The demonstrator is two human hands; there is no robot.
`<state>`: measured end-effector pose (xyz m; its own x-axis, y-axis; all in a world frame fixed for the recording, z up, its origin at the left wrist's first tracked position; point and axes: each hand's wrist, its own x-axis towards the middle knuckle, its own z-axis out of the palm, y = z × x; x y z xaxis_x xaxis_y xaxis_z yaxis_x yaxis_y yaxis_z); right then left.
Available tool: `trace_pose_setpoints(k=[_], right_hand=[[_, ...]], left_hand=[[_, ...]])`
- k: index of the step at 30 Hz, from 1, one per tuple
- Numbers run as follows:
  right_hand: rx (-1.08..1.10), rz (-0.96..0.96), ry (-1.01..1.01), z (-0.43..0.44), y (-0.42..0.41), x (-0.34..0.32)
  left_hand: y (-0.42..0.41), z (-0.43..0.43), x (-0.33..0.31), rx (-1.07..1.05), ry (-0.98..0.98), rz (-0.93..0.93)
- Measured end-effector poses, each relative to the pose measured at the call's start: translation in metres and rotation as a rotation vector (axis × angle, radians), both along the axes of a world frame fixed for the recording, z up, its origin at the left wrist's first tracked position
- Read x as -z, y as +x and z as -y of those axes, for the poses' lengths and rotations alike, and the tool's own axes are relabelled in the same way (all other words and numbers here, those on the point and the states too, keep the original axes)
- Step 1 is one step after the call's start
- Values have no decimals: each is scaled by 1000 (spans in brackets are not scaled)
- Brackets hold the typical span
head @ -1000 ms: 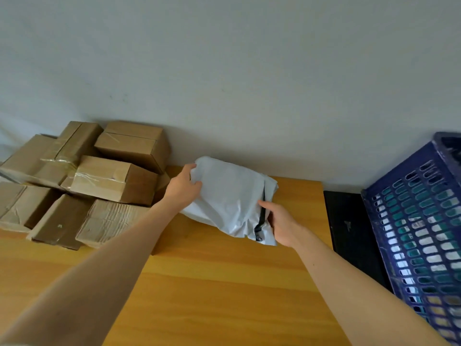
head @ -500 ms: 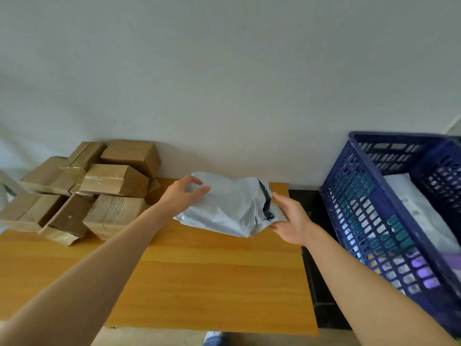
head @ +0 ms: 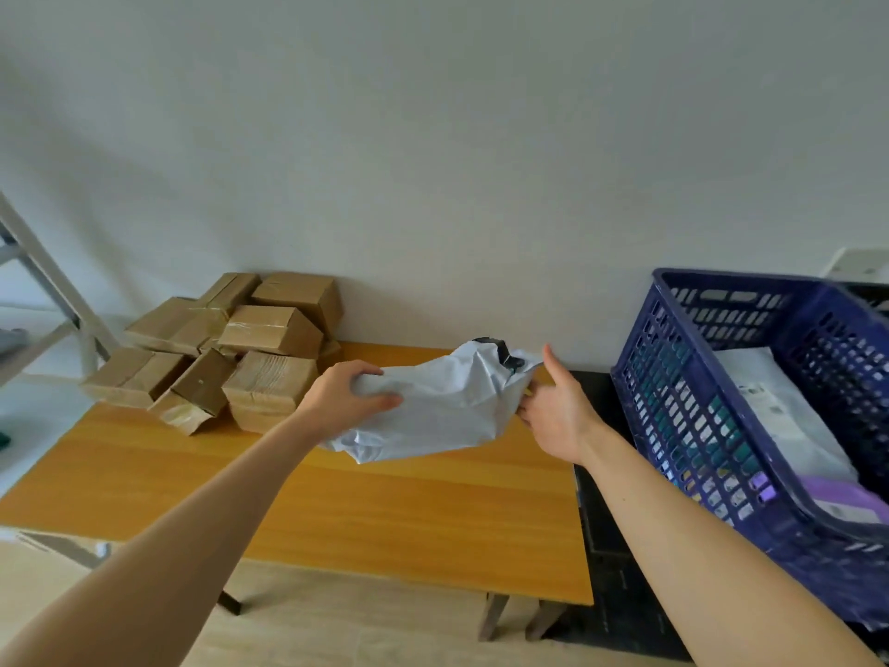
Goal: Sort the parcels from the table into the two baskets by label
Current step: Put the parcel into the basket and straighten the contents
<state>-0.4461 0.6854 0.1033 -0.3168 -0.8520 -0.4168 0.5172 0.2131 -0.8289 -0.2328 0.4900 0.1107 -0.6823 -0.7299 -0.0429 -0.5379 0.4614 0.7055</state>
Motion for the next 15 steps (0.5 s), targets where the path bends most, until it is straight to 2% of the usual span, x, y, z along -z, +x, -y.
trace_pose_setpoints(k=[7,11,15], right_hand=[[-137,-378,-22,21,39,-34],[-131,-451,-38,35,57,-43],[-231,-594,-6,48,73,-48]], left_hand=[[28,19,-19,-128,59,-96],[46,37,-24,-156,88,-108],[65,51,-27,-183,207,-133]])
